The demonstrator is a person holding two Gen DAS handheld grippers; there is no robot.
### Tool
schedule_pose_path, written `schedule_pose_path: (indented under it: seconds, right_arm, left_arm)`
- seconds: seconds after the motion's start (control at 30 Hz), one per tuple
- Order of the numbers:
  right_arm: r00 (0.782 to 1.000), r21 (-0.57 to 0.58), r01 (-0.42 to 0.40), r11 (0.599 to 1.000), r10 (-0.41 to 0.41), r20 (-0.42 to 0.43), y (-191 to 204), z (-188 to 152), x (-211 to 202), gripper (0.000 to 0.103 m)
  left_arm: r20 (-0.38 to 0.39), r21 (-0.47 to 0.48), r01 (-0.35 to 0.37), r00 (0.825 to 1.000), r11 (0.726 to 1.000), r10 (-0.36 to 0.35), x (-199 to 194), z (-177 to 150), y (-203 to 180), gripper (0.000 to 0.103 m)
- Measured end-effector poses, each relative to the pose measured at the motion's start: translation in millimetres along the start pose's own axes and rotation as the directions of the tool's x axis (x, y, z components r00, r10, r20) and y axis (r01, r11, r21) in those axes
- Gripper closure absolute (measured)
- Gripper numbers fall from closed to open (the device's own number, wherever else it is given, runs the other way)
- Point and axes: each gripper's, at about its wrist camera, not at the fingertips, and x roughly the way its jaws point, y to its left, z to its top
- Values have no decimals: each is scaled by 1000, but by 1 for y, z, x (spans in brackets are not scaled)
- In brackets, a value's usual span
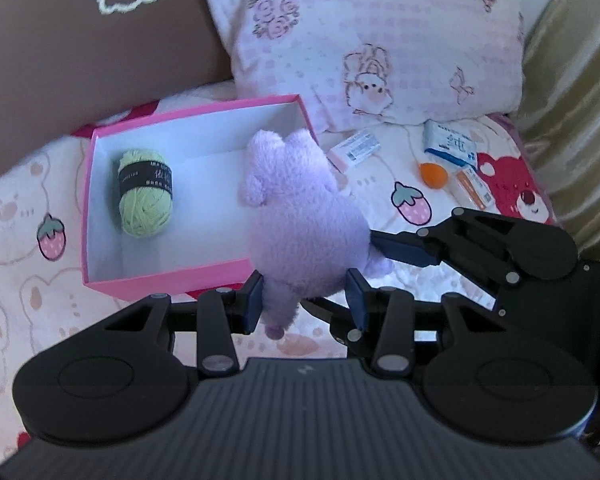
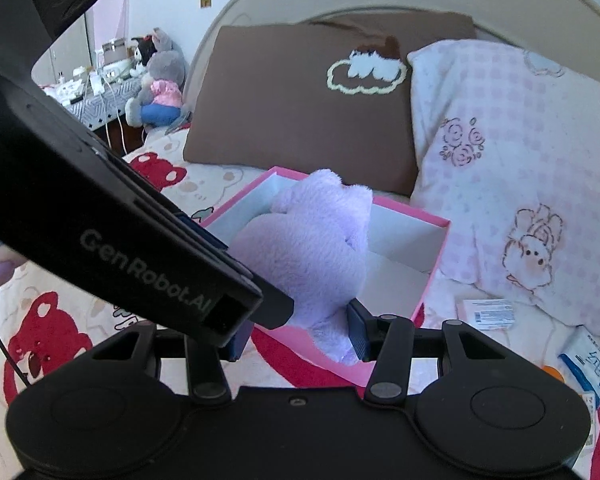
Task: Organize objects
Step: 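Lower the plush toy into the pink box beside the yarn ball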
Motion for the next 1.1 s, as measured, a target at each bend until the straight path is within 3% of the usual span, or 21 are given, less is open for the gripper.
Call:
schedule_pose_path:
  seconds: [0.13, 0.57, 0.83, 1.1]
  right_arm:
    - [997, -27, -16, 1000, 14, -75, -11, 16, 21, 49]
    - [977, 18, -69, 997, 71, -202, -50, 54, 119, 50]
    - [955, 38, -96, 995, 103, -278, -59, 51, 179, 52]
    - [942, 52, -95, 994, 107, -319, -71, 44, 229, 56]
  left_arm:
    - [-47, -72, 36, 998, 997, -39, 16, 16, 23, 61]
    - [-96, -185, 34, 994, 982, -52, 91, 70, 86, 61]
    - [-137, -255, 22, 989, 967, -58, 144, 78, 124, 61]
    - [-153, -229, 16, 987, 973, -53, 187, 85, 140, 62]
